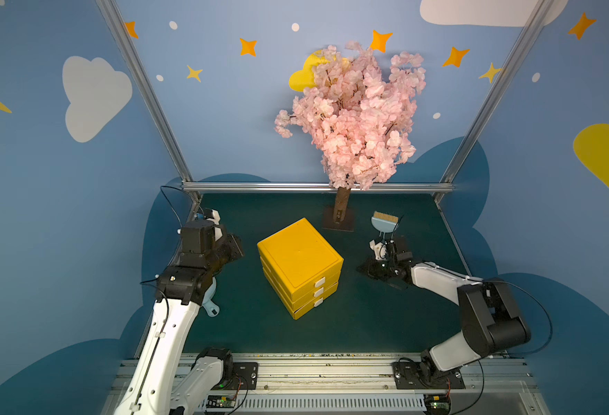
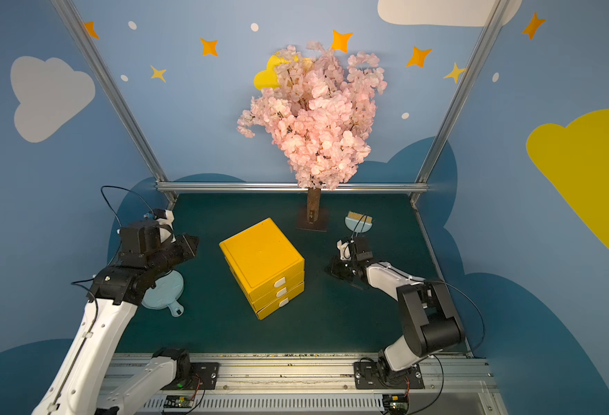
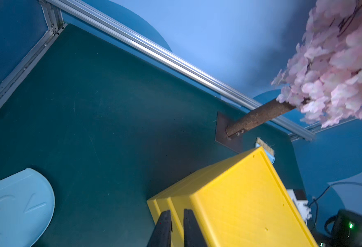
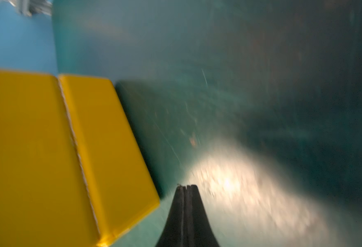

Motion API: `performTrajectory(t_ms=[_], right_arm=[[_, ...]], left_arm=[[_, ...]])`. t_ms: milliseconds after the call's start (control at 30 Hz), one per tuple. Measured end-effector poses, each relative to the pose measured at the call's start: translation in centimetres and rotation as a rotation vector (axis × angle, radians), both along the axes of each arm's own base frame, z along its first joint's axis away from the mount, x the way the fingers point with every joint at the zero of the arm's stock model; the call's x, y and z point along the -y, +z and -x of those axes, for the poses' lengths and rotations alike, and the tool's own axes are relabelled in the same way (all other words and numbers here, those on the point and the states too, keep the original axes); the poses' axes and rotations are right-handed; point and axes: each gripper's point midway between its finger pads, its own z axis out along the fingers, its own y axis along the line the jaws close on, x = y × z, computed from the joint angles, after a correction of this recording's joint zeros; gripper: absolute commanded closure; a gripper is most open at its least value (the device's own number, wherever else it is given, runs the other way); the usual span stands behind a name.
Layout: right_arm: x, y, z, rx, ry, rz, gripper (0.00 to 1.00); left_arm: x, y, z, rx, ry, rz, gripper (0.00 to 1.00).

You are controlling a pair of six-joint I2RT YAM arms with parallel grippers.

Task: Take the seed bags out of the drawer
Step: Adjust the storage box at the center of the board.

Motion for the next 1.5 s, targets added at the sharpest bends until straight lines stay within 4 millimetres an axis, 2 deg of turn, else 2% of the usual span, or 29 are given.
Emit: performTrajectory(t_ms=[67,133,233,367,467,600,700,900,1133,1500], right_arm=[[-0.7,-0.3,2.3,0.007,0.05,0.021,1.0],[-1.5,-0.6,4.7,0.013,0.099,0.031,1.0],[-2.1,-1.0,7.9,0.016,0.147,0.026,1.0],[-3.1,-1.3,10.8,0.027,0.182,0.005,1.0],[-4.2,-1.0,11.9,0.045,0.214,-0.009,1.0],[-5.5,-0.3,11.8,0.068,0.227,-0.018,1.0],[-6.1,-0.1,10.7,0.077,0.211,-0.015,1.0],[-7.1,-0.4,8.9,0.073,0.181,-0.006,1.0],[-7.5,-0.7,7.1,0.052,0.134,-0.047,1.0],[-8.4,-1.0,5.3,-0.001,0.118,-0.118,1.0]], left_arm=[[-0.6,-0.6,-1.9,-0.02,-0.007,0.049,0.83],[-0.7,-2.4,-3.5,-0.066,-0.024,0.107,0.82],[-0.6,-6.3,-5.4,-0.16,-0.053,0.201,0.83],[0.0,-11.7,-6.0,-0.303,-0.079,0.303,0.84],[0.5,-14.3,-5.8,-0.36,-0.096,0.351,0.84],[1.2,-15.8,-5.3,-0.391,-0.114,0.4,0.84],[1.6,-16.4,-5.2,-0.397,-0.123,0.421,0.84],[2.2,-17.2,-4.9,-0.399,-0.127,0.441,0.84],[2.9,-19.2,-3.5,-0.442,-0.124,0.456,0.83],[3.0,-19.6,-2.9,-0.433,-0.117,0.454,0.84]])
